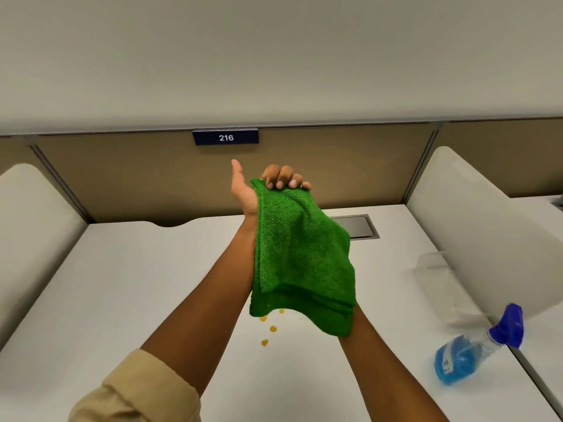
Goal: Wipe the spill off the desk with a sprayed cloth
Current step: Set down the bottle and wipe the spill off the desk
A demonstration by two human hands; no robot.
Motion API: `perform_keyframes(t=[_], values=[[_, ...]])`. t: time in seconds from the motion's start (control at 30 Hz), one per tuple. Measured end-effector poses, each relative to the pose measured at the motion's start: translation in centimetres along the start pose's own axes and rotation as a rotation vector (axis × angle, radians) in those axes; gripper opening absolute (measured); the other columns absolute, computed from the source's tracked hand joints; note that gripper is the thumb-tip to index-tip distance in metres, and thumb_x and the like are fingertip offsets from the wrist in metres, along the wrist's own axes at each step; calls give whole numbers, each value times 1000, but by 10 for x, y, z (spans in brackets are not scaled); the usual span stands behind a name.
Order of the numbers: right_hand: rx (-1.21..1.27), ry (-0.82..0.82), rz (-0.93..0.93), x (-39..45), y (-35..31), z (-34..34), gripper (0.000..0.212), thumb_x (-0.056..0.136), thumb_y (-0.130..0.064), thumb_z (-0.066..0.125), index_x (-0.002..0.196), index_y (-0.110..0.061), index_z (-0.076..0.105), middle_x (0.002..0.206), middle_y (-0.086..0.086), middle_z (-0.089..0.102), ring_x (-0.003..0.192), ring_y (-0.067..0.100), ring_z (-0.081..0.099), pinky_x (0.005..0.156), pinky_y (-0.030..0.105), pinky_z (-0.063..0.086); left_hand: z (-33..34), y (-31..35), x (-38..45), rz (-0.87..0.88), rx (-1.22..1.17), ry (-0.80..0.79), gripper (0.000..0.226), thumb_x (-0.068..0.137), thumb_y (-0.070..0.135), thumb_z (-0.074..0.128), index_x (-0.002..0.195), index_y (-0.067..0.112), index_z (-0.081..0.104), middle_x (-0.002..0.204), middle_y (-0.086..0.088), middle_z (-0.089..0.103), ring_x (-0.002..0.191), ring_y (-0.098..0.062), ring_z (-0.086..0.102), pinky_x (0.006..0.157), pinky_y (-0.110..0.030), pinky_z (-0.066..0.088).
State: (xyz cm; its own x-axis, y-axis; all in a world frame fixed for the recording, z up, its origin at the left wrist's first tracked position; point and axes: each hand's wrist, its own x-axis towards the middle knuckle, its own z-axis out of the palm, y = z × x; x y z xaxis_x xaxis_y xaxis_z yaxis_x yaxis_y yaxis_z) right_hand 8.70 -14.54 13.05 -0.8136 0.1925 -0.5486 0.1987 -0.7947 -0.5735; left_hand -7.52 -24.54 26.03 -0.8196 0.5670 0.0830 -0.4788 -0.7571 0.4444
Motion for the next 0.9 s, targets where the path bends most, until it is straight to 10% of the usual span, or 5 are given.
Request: perform_keyframes(t=[0.13,0.43,0.57,0.83,0.9], values=[[158,89,-67,2,-5,28,37,106,-25,27,108,-10,60,98,1,51,97,21,49,98,31,44,2,-14,5,31,5,165,78,87,78,27,41,16,36,46,-2,36,53,-21,40,67,-32,38],[404,-46,-334,16,-44,20,53,100,-43,38,74,-18,77,66,3,75,55,21,72,42,39,57,-19,-47,8,-14,152,176,72,93,71,38,49,14,38,59,-10,51,75,-30,58,93,-46,43],[322,-209,-420,12,-63,-8,58,22,-43,97,72,-19,81,82,5,78,68,25,75,52,43,59,-38,-56,10,-120,260,163,67,95,69,37,64,11,48,91,-20,65,98,-34,61,110,-50,38],[165,116,-428,1,-129,-68,16,90,-31,59,89,-22,72,95,3,71,75,24,73,49,33,60,-89,-46,-6,-185,445,370,57,96,68,36,91,16,57,114,-14,66,117,-32,60,113,-55,36],[-12,175,-432,0,-134,-79,51,105,-18,24,83,-33,68,87,-7,69,75,14,67,46,20,55,-110,-39,-12,-167,490,451,56,98,67,35,95,15,57,116,-15,66,123,-33,59,114,-57,35]])
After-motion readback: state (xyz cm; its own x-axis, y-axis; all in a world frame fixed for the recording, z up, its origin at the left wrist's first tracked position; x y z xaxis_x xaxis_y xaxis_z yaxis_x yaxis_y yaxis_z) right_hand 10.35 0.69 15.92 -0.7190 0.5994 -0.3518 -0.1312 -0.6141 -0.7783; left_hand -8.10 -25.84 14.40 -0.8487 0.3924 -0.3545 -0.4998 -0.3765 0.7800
